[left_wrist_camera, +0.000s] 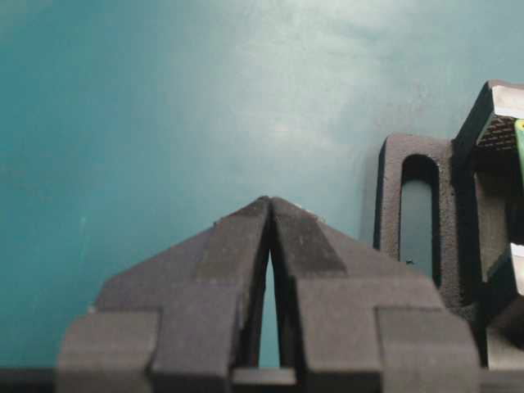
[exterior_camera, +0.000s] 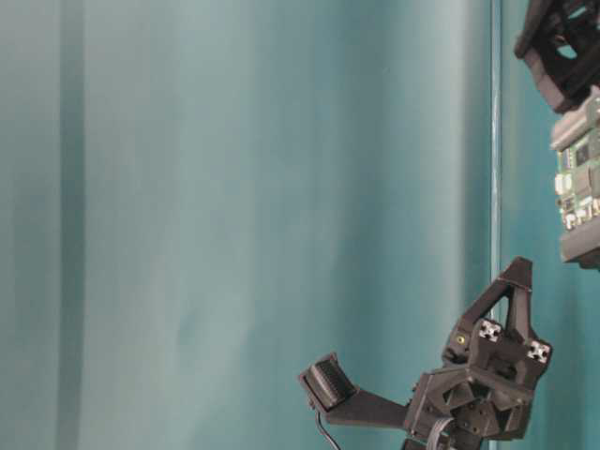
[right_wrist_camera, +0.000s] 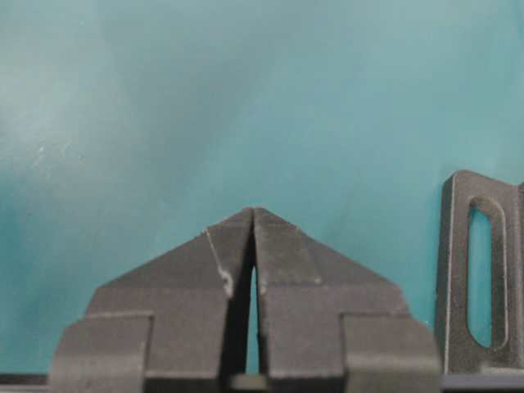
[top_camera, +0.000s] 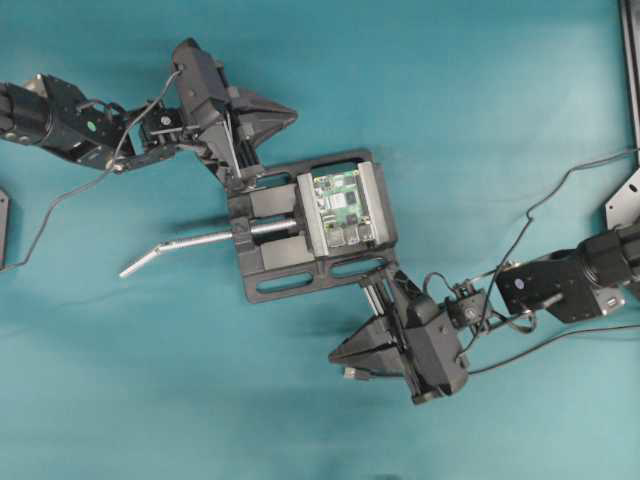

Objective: Insert the USB into the fixed PCB.
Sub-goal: 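Move both grippers apart, lowering the right gripper over the USB plug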

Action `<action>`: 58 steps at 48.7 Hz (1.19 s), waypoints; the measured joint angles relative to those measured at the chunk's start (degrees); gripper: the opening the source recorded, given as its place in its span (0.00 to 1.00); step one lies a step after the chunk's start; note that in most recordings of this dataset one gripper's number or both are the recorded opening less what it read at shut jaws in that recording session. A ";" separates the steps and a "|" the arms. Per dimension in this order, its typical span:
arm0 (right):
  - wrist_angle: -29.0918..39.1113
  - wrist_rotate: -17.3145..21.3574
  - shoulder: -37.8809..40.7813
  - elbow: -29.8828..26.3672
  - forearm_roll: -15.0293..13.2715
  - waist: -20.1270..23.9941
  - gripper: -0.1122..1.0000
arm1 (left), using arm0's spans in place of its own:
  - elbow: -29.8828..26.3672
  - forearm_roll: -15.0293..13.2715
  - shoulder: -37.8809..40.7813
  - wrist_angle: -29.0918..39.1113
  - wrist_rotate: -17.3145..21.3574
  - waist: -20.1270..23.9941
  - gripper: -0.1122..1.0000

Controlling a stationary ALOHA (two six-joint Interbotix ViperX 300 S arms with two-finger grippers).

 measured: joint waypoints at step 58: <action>-7.38 0.70 -8.79 7.21 26.02 8.17 0.56 | 19.60 1.32 -42.80 24.79 -5.54 -4.22 0.10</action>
